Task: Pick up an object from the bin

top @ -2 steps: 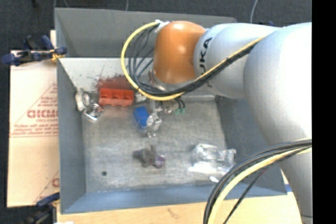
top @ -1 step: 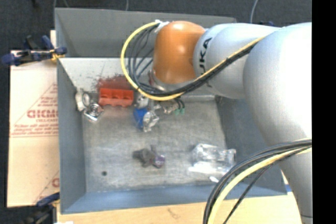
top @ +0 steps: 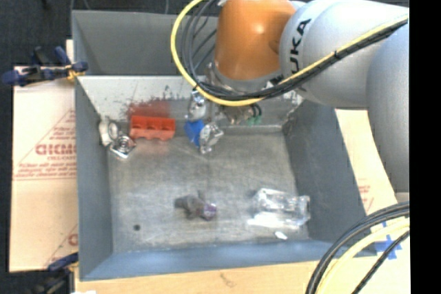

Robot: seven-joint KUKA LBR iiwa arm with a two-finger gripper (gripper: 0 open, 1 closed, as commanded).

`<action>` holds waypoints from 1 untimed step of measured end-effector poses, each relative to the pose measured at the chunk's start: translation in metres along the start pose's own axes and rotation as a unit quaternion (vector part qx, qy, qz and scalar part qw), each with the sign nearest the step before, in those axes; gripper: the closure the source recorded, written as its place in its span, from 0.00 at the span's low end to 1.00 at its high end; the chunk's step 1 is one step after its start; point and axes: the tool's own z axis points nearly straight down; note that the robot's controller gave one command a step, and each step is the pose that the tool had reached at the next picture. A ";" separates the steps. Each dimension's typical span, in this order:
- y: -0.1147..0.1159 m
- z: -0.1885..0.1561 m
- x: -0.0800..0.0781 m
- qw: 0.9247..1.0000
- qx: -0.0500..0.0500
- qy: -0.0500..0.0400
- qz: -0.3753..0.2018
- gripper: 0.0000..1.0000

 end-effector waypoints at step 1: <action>0.002 -0.052 0.006 1.000 0.000 0.001 -0.013 1.00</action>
Offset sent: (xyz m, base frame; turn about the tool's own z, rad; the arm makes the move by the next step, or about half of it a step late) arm -0.0089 0.0009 0.0471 -0.0292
